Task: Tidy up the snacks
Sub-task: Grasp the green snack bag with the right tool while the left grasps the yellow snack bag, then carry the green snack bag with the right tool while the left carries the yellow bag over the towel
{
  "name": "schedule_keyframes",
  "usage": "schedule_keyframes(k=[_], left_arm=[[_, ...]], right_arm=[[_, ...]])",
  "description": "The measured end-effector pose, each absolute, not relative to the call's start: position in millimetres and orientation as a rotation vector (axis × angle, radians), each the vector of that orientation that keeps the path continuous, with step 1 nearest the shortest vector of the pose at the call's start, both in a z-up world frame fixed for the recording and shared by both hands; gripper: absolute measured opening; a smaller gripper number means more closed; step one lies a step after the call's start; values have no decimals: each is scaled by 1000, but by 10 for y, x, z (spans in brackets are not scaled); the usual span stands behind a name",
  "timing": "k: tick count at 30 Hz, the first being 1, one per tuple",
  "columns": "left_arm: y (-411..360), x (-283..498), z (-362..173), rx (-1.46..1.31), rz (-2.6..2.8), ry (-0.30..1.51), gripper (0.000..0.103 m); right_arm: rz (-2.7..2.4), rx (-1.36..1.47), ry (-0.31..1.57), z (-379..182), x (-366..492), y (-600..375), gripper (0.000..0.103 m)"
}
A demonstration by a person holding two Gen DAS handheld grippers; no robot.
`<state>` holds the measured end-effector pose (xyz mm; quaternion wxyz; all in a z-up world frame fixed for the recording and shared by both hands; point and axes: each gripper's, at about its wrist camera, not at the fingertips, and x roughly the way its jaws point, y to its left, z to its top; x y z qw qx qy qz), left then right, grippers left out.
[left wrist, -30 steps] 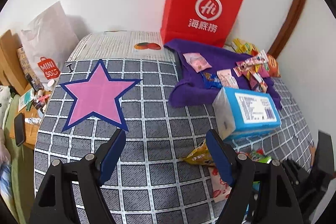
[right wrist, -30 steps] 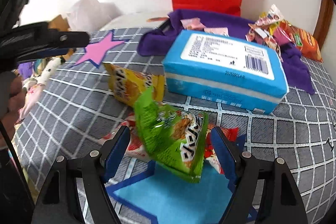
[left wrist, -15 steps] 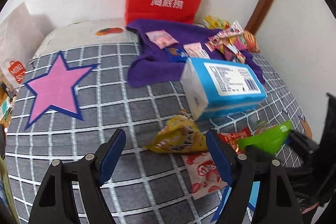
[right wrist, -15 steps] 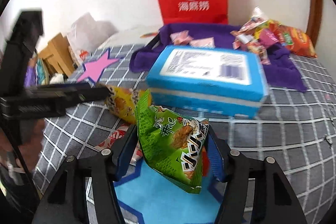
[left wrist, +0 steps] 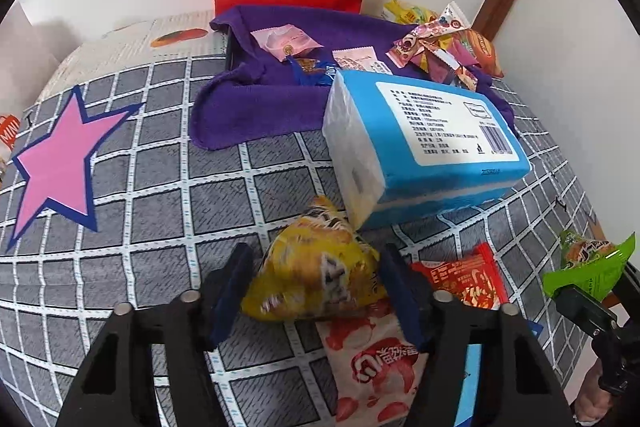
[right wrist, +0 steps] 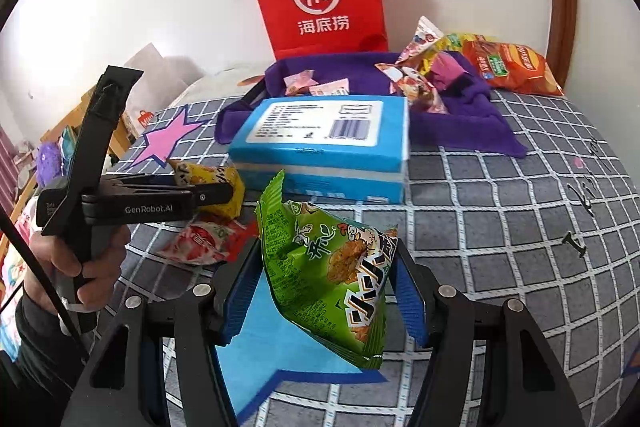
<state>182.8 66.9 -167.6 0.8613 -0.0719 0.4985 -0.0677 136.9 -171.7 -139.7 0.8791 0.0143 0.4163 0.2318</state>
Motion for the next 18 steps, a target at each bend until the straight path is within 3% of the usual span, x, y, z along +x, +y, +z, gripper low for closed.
schedule_keyframes(k=[5,18], left_arm=[[735,1789,-1602,-170,-136,1029,50],[920,1744,-1044,-219,-137,946,48]], right_arm=[[469,31,873,-1397,1366,-1805,62],[380,40,850,-1005,1629,-2043,62]])
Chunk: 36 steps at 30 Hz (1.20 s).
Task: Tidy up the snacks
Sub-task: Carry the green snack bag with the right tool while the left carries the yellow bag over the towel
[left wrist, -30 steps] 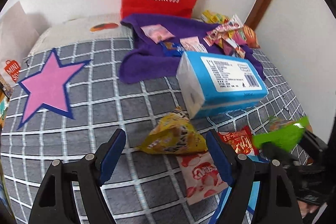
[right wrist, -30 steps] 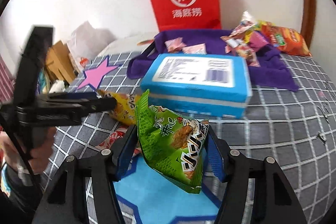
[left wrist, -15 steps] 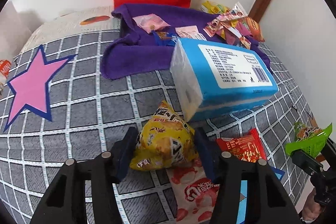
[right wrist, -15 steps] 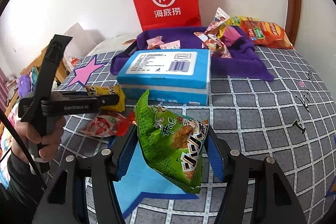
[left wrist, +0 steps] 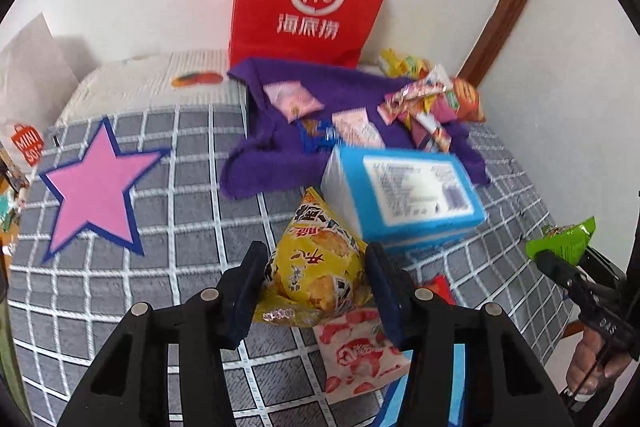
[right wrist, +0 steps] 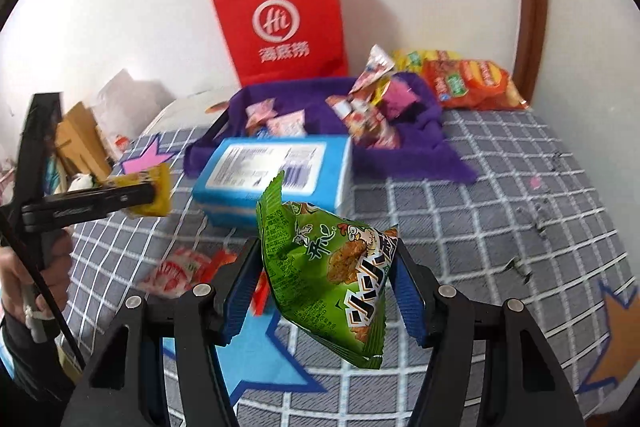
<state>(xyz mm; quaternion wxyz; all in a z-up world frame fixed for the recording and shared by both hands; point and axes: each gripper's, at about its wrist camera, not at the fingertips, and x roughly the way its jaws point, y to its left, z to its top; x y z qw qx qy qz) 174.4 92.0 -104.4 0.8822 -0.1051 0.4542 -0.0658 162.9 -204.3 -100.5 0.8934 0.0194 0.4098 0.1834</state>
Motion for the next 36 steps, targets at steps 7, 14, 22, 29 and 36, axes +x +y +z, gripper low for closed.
schedule_keyframes(k=[7,14,22,29,36], left_arm=[[891,1809,-772,-235,-181,885,48],[829,1994,-586,-229,-194,863,48],[794,2300,-274,-201,-173,830,48],[791,2672,-147,-227,-182,818,48],[778,3033,-46,-257,-206,812,48]], right_arm=[[347,56,828,-783,1824,-2117,62],[357,94,836,-708,1983,-2072,62],[378,83,787,-379,2352,-1972,62],[403,124,817,-247,2798,-1878,62],[420,121,825,-103,3281,-1709,62]])
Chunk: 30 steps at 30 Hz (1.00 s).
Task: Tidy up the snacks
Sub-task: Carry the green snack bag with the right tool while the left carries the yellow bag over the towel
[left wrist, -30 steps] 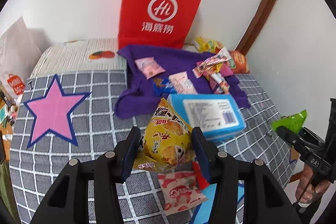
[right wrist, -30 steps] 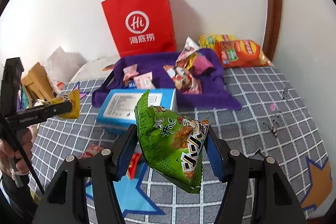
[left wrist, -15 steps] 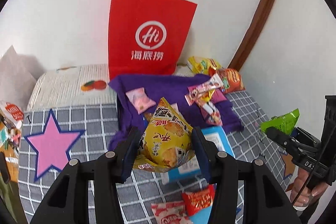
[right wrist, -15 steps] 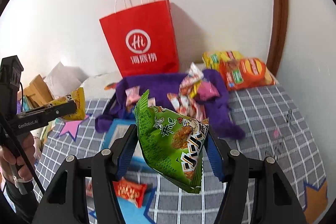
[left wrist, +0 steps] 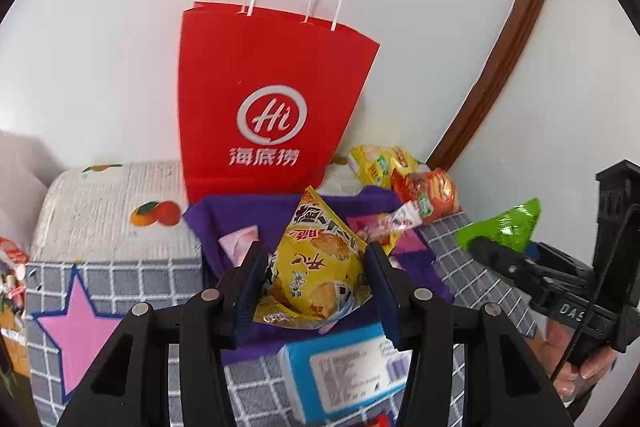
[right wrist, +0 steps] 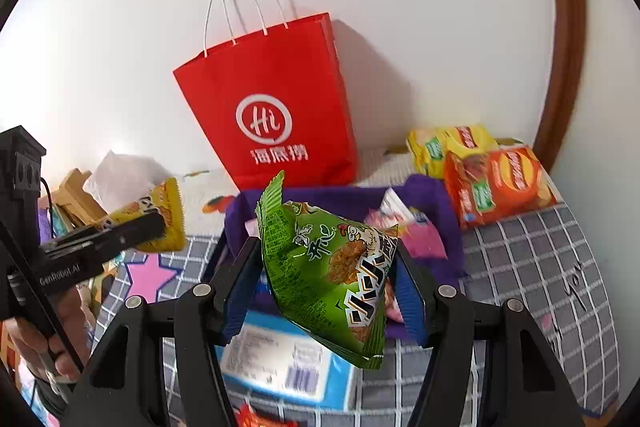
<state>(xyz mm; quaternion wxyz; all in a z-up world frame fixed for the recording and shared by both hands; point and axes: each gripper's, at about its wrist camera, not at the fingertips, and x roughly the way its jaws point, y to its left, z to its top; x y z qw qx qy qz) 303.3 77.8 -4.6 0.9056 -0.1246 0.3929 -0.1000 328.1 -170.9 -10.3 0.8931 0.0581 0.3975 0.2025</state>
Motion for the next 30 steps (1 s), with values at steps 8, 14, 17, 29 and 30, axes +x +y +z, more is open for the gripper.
schedule_keyframes(k=[8,14,17,29,30], left_arm=[[913,3271,-213,-310,-193,817,48],[1005,3421,-447,-323,-165,886,48],[1033,3467,-535,-338,-167,912,48],[983,3499,-646,-331,-163,928,48],[983,3495,-636,-332,-164,924,48]], right_arm=[[469,110,834,-115,3713,-1472,62],[482,80,861,-401,3892,-1358,62],[473,68,916,-550,3990,-1355,62],[521,64,1000,-757,4014,-1355,62],[527,60,1001,-765,4005,-1327,62]])
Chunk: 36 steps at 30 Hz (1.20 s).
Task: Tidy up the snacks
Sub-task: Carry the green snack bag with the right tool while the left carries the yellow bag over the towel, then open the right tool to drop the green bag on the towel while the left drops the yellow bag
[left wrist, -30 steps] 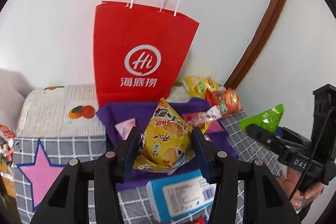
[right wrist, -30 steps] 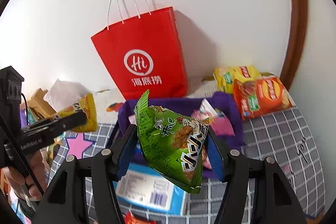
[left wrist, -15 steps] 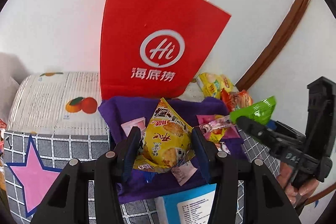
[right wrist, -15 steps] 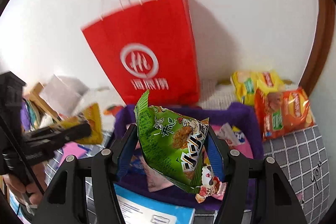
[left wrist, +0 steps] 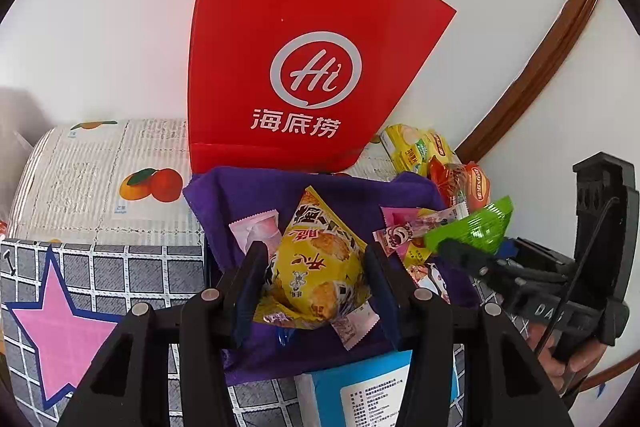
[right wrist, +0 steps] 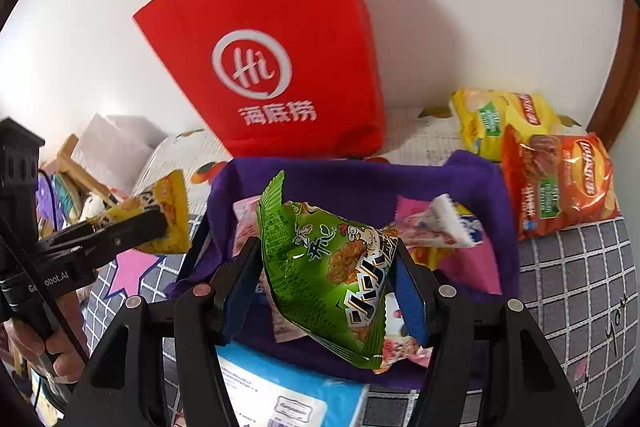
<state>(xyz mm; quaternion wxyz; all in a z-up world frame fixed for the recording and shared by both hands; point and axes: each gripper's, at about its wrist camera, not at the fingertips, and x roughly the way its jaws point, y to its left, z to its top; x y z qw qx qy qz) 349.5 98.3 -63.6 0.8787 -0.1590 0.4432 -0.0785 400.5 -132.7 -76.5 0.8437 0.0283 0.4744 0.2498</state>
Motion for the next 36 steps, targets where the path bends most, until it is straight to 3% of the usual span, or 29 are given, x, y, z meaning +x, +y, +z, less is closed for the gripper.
schedule_keyframes(k=[36], left_arm=[[1082,3473,-650,-332,-110,922,48]], right_arm=[[494,-74,1202,-1470,4095,-860,62]])
